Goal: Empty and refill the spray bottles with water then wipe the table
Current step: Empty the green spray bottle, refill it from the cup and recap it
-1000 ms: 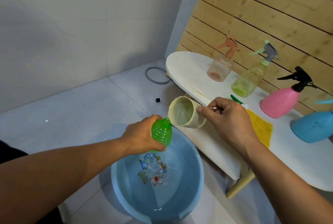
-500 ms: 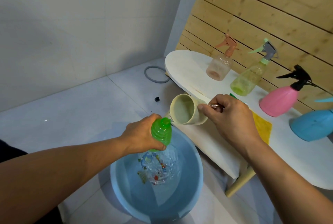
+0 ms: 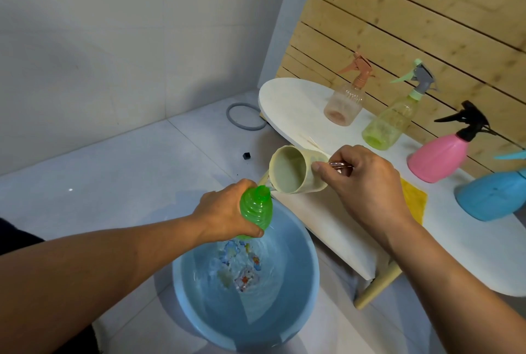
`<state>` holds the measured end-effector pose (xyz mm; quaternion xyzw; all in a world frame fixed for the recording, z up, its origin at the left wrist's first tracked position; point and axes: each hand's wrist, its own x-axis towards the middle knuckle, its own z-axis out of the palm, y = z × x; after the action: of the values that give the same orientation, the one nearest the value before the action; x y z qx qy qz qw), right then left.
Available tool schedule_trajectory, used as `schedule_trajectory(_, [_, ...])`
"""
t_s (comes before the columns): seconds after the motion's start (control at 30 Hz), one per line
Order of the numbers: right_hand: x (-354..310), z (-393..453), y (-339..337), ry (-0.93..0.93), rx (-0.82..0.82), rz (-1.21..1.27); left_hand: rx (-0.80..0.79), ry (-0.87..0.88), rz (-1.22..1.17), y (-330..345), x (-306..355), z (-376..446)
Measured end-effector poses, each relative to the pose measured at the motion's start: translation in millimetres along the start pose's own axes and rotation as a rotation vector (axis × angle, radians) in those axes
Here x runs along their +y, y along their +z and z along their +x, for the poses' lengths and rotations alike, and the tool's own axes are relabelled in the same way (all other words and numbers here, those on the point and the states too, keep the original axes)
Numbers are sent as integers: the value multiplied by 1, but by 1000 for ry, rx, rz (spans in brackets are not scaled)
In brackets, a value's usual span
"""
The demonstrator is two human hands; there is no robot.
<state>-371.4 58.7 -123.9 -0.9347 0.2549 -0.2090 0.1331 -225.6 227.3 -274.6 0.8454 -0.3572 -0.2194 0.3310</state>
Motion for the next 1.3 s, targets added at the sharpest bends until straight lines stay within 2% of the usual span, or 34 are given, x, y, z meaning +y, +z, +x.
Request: schedule_trajectory(1.3, [-4,-6,1,-131,55,-126,6,17,-11,6,0,7])
